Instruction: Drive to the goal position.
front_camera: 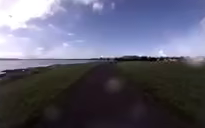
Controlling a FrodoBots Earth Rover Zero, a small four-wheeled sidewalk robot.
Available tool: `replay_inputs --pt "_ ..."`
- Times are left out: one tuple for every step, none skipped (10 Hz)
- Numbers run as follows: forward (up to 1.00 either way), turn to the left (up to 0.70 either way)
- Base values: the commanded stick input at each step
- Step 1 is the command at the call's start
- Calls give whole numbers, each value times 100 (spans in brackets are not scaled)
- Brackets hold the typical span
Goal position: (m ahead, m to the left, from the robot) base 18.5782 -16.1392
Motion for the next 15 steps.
replay_inputs --pt "70 -3" --pt "70 -25" --pt "70 -35" --pt "70 -32" --pt "70 -10" --pt "70 0" --pt "70 0" --pt "70 0" --pt "70 0" --pt "70 0" --pt "70 0" --pt "70 0" --pt "70 0" --pt "70 0" --pt "70 0"
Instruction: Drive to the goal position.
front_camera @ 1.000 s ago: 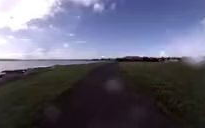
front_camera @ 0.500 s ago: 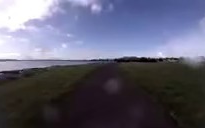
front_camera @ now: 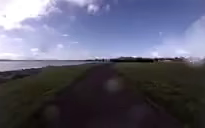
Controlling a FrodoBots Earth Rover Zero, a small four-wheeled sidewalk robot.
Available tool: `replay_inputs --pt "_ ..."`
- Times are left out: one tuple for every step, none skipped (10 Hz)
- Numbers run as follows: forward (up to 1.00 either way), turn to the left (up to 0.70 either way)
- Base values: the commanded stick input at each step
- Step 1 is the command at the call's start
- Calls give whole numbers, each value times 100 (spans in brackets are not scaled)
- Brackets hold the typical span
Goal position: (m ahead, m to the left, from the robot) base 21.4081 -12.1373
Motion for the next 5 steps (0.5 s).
replay_inputs --pt "70 0" --pt "70 0" --pt "70 0" --pt "70 0" --pt "70 0"
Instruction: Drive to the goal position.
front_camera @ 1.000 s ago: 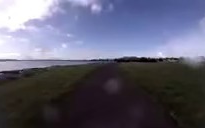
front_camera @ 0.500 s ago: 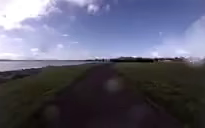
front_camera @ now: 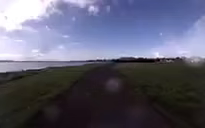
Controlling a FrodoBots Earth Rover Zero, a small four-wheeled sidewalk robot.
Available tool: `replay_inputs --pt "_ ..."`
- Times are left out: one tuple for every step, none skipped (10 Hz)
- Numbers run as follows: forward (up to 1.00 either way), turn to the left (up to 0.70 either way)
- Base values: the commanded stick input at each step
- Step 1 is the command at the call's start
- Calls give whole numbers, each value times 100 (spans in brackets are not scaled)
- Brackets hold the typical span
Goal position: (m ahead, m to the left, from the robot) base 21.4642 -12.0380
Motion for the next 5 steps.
replay_inputs --pt "70 0" --pt "70 0" --pt "70 0" --pt "70 0" --pt "70 0"
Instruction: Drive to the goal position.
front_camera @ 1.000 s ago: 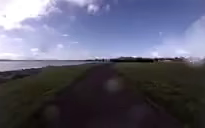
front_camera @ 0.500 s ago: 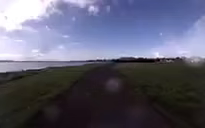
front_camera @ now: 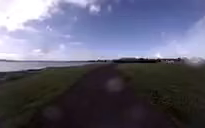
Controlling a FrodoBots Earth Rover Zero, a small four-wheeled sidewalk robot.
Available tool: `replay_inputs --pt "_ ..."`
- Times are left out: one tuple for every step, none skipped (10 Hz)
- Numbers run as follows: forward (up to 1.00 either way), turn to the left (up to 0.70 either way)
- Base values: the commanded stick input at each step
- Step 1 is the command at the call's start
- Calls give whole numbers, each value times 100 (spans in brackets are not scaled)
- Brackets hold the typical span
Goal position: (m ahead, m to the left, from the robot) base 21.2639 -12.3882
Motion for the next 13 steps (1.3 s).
replay_inputs --pt "70 0" --pt "70 0" --pt "70 0" --pt "70 -35" --pt "70 -35" --pt "70 -13" --pt "70 0" --pt "70 0" --pt "70 0" --pt "70 0" --pt "70 0" --pt "70 0" --pt "70 0"
